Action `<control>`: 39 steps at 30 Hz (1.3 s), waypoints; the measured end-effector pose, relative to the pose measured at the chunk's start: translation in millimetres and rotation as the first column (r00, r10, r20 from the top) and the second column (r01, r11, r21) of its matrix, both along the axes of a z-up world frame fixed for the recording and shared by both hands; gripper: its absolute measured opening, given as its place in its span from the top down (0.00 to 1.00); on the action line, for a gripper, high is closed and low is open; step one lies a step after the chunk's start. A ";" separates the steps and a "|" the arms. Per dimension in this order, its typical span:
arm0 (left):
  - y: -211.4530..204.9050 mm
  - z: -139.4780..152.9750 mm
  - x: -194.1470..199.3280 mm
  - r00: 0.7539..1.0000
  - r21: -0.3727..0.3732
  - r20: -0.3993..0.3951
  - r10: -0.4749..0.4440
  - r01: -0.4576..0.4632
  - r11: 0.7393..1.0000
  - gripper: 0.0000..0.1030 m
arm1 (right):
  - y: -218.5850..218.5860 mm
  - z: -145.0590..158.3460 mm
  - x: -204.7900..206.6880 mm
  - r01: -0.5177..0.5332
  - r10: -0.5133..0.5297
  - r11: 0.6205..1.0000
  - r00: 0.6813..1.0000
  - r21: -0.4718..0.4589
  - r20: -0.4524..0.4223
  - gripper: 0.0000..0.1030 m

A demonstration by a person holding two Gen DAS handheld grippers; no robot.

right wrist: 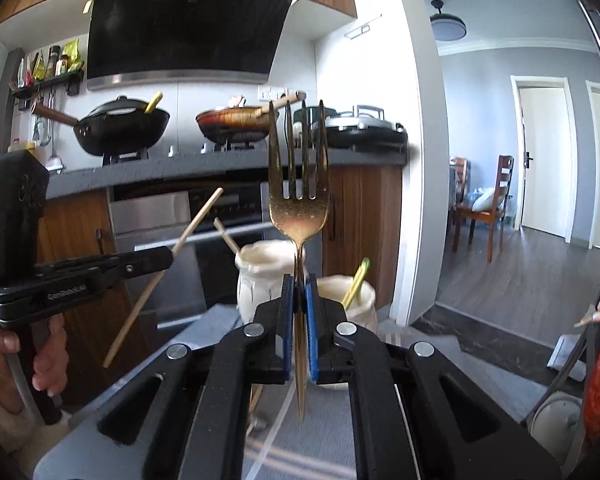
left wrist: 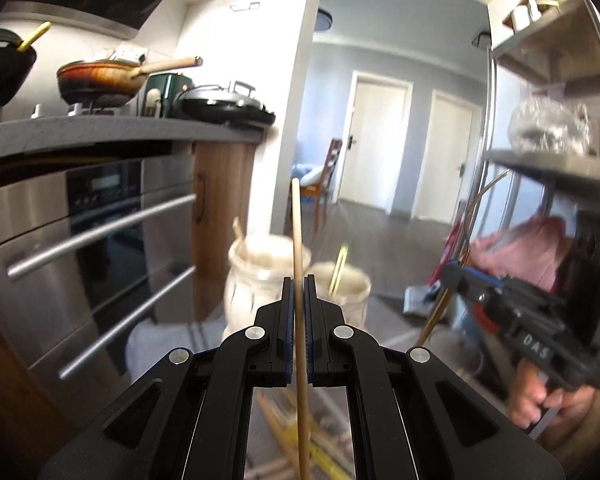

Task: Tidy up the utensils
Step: 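Drop the gold fork into the shorter pot while the left tool drops its chopstick in the taller pot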

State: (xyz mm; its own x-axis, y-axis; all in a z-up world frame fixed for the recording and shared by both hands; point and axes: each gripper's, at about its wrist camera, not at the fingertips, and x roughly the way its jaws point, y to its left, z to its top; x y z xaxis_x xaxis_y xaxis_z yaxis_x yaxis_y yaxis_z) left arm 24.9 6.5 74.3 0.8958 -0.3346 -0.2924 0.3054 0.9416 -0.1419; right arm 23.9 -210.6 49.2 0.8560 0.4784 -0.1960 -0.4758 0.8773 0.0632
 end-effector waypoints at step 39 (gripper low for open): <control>-59.8 4.0 119.5 0.968 0.143 0.184 0.171 -0.198 0.970 0.95 | -5.9 -13.5 153.5 0.012 0.006 0.995 0.984 0.097 -0.180 0.94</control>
